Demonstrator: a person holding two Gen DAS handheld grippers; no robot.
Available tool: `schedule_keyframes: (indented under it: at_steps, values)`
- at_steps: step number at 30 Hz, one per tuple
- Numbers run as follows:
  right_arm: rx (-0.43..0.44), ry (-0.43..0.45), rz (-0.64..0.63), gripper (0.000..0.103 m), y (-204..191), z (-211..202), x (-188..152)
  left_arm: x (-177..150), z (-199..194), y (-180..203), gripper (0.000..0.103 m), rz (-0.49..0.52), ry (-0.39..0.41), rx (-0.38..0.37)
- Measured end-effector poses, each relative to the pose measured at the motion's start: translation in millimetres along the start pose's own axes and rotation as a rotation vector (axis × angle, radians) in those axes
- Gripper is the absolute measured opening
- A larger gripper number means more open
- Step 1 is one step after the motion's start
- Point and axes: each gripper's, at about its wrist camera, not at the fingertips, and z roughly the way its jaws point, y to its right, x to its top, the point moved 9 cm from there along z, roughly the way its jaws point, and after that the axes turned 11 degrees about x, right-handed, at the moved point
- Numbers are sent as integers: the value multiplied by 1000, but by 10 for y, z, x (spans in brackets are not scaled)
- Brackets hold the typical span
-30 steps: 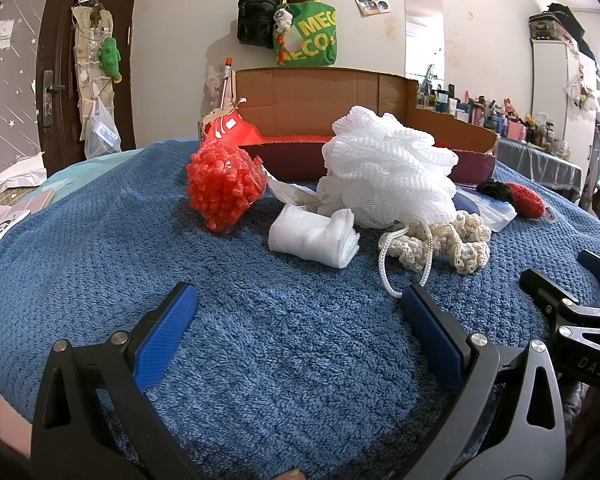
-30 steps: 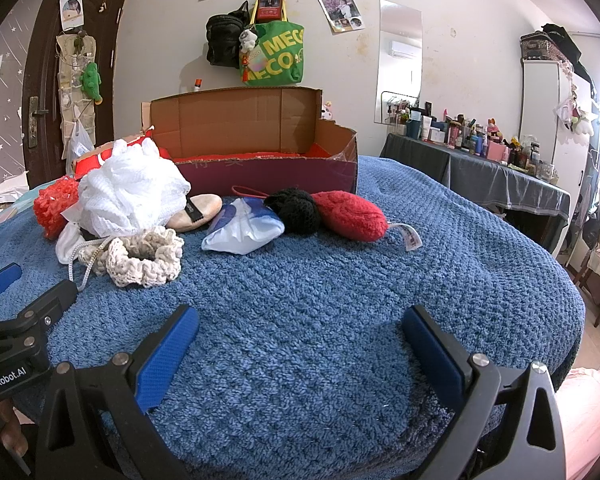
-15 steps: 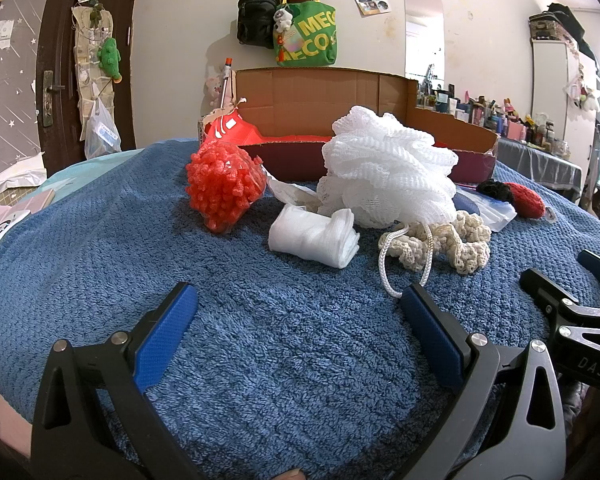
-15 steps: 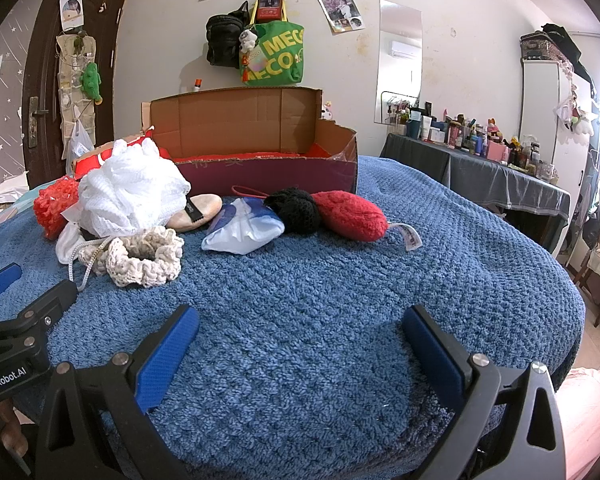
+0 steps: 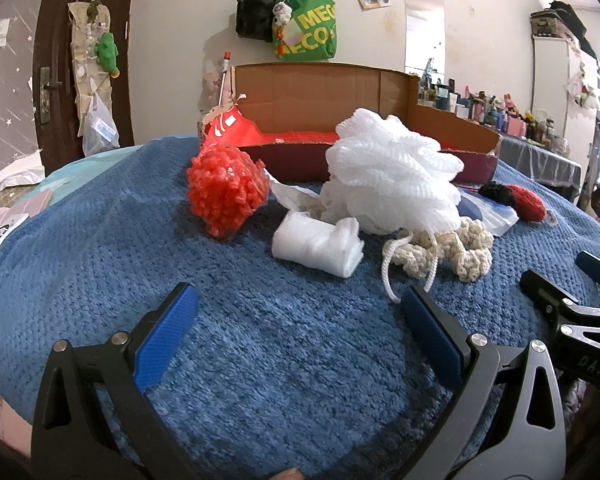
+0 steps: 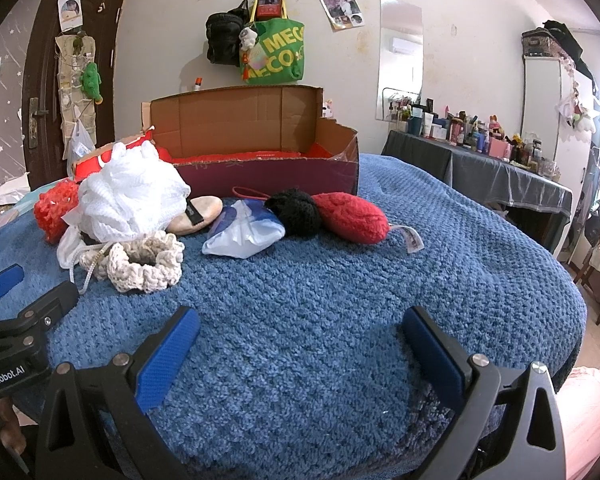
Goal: Organize soft objects
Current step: 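Grasp the red knitted bunny with the right tool while the left tool grasps the red foam net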
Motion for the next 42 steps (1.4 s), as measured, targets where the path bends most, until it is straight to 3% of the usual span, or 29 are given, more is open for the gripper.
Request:
schedule_keyframes:
  at_steps: [19,31,35,42]
  values:
    - [18,4,19,103,-13,79,433,385,151,-327,103,-37,-59,0]
    - [6,17,47,103,175,186,833,678,400,-476,103,14,-95,21]
    - [10,-7,64,103,385,251,919,737,478,-532,103,33,-109,36]
    - [93,-136,113,103,732,417,820,710,635,-587,103,54,-179,46]
